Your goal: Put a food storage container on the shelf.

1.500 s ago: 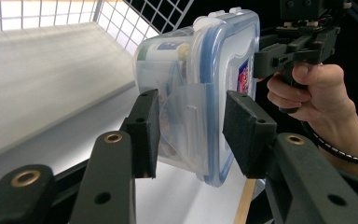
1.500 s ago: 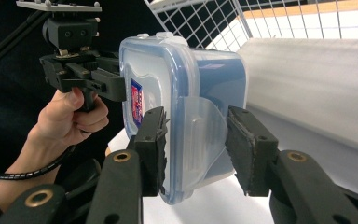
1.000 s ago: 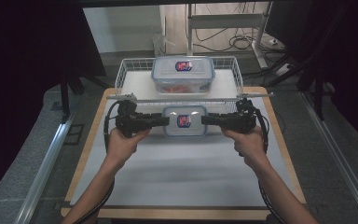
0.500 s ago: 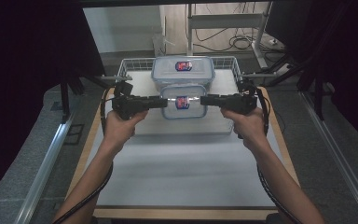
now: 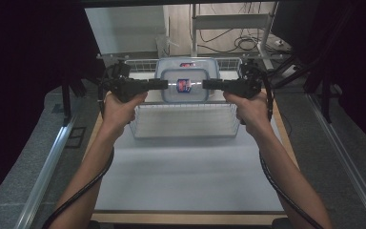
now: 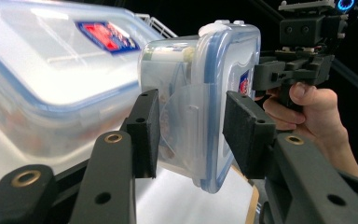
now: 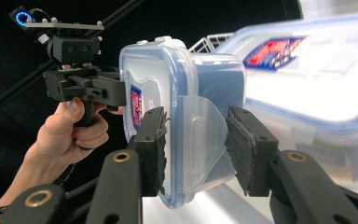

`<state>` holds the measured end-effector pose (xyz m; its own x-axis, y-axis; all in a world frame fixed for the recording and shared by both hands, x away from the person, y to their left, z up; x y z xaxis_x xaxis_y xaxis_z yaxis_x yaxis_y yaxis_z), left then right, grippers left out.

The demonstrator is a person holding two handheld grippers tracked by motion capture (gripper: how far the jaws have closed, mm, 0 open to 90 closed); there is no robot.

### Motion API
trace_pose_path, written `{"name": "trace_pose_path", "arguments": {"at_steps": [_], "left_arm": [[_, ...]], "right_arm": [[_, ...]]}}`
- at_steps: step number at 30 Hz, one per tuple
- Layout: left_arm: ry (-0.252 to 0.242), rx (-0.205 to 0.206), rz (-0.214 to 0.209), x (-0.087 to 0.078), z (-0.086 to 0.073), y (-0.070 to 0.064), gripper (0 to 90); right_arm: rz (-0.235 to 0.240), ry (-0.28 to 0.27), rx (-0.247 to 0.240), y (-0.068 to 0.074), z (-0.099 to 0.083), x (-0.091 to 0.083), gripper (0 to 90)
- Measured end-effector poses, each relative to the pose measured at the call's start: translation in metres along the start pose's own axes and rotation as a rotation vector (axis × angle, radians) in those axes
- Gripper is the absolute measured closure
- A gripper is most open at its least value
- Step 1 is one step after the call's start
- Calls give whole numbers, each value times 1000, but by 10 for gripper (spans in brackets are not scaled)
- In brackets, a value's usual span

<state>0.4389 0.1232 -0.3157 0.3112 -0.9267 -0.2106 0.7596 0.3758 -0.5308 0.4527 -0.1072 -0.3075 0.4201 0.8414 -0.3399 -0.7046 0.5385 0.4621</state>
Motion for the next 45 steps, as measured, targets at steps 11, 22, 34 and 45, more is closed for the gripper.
{"name": "trace_pose_path", "arguments": {"at_steps": [11,22,34,45], "left_arm": [[-16,-6,16,2,34,6,572],[-22,-52,18,16,47,28,572],[-42,-64,53,20,50,38,555],[-32,-106,87,32,49,47,422]], "right_arm": [[1,-30,26,-6,35,5,582],[-13,-39,65,-28,50,14,579],[2,-51,125,-44,50,23,574],[-65,-70,114,-48,55,32,531]]}}
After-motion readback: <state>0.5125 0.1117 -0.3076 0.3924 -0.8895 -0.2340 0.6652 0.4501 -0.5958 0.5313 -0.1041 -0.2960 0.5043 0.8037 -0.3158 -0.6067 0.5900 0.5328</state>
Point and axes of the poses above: each handheld gripper's, and its own axes: x roughly forward along the jaws, z roughly out of its top, y roughly to its left, the point moved 7 cm from there along x, roughly forward along the jaws, and after that the axes turned 6 degrees about -z, right-handed, at the moved point
